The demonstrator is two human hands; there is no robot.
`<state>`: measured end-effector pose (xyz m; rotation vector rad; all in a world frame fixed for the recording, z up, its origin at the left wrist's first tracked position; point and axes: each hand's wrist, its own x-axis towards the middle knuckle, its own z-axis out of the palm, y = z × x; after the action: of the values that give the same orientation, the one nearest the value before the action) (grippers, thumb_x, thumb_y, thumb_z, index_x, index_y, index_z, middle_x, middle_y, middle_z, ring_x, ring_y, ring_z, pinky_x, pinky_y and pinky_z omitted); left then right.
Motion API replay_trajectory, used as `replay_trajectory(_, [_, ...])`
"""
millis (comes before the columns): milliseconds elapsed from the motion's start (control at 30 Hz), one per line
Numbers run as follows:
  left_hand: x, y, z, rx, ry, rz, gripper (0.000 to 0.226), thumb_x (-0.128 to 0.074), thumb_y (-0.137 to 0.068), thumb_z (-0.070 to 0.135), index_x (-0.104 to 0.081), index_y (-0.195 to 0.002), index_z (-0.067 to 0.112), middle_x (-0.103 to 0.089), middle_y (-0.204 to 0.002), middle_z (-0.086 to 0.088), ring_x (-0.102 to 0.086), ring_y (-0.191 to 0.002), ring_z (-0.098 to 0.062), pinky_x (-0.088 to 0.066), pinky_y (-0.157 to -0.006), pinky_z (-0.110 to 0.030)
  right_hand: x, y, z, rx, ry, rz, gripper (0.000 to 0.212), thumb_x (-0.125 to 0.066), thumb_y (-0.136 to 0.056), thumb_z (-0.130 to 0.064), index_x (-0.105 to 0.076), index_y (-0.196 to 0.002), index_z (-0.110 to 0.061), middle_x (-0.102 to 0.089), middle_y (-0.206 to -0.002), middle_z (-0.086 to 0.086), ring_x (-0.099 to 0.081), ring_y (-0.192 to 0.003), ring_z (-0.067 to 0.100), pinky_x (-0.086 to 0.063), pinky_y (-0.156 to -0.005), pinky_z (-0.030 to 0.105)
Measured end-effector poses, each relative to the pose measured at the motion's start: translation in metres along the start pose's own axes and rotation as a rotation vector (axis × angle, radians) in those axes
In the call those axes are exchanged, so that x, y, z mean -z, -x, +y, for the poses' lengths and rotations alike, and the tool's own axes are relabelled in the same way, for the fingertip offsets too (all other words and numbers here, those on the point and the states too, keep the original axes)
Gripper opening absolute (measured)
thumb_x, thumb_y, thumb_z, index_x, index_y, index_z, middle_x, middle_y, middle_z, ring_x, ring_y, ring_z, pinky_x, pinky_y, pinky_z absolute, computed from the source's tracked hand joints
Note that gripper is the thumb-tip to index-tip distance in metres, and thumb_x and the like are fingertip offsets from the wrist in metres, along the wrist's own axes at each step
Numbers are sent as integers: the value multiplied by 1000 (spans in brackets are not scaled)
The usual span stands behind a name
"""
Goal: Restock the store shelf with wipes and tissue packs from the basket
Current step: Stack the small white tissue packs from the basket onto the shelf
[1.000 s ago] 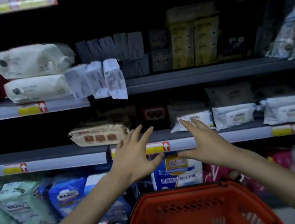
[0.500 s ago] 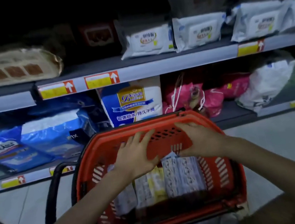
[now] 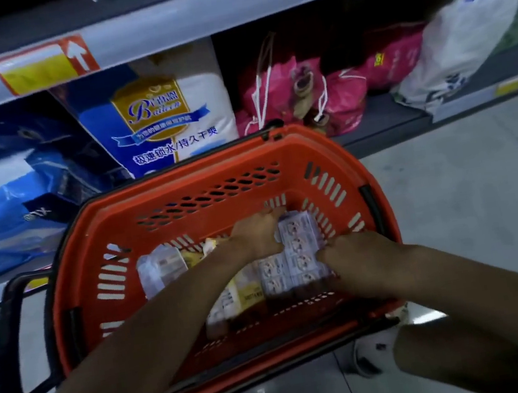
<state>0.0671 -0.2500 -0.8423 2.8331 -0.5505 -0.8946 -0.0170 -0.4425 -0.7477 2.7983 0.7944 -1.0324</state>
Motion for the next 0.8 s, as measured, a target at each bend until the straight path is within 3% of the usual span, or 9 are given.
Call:
replay_trajectory(67, [-4, -20, 3, -43, -14, -22, 101, -79, -90, 31, -13, -165, 24, -35, -165, -8, -62, -120, -32, -58, -81, -42, -1, -1, 1, 13, 33, 22, 33, -55, -101, -36, -58, -129, -18, -64, -125, 9, -63, -112, 32, -53, -89, 41])
replay_trajectory(133, [-10, -37, 6, -75, 29, -52, 112, -85, -84, 32, -8, -165, 27, -36, -165, -7, -59, -128, -33, -57, -87, -42, -2, -2, 2, 17, 71, 22, 27, -54, -102, -28, -58, -126, -18, -66, -121, 9, -65, -108, 33, -56, -86, 41])
replay_trajectory(200, [-18, -49, 10, -72, 75, -68, 115, -90, -76, 36, -16, -164, 23, -48, -157, -7, -58, -131, -31, -55, -96, -44, -1, -2, 1, 17, 89, 12, 26, -53, -101, -25, -58, -126, -17, -66, -121, 10, -65, -109, 34, -55, -86, 42])
replay_trajectory(300, [-27, -60, 14, -87, 73, -50, 107, -91, -73, 40, -32, -159, 17, -59, -147, -5, -60, -129, -26, -50, -99, -34, 3, -1, 0, 23, 104, 19, 28, -52, -101, -22, -58, -128, -16, -64, -125, 11, -64, -112, 34, -52, -88, 42])
replay_trajectory(400, [-31, -65, 15, -110, 46, -18, 110, -92, -68, 45, -34, -158, 20, -48, -157, -3, -46, -143, -27, -37, -111, -42, 3, -1, 0, 8, 119, 22, 32, -51, -102, -20, -56, -133, -13, -63, -128, 16, -65, -111, 36, -55, -89, 45])
replay_trajectory(567, [-22, -68, 10, -136, 13, -53, 115, -95, -55, 52, -41, -153, 26, -47, -154, 0, -42, -143, -27, -32, -110, -47, 3, 0, -1, -3, 135, -1, 40, -47, -104, -22, -50, -143, -12, -44, -152, 27, -66, -112, 37, -55, -93, 49])
replay_trajectory(700, [-15, -64, 8, -126, -22, -109, 116, -95, -57, 54, -40, -156, 28, -44, -153, -4, -38, -142, -29, -33, -113, -47, 4, -1, 0, 21, 142, -1, 40, -49, -104, -24, -49, -142, -13, -62, -133, 14, -64, -115, 33, -55, -95, 46])
replay_trajectory(800, [-1, -53, 5, -144, 6, -122, 110, -95, -61, 52, -45, -154, 23, -48, -150, -7, -42, -139, -29, -40, -111, -41, 9, 1, 0, 23, 115, -29, 47, -51, -103, -26, -44, -146, -9, -64, -130, 12, -63, -117, 33, -54, -97, 46])
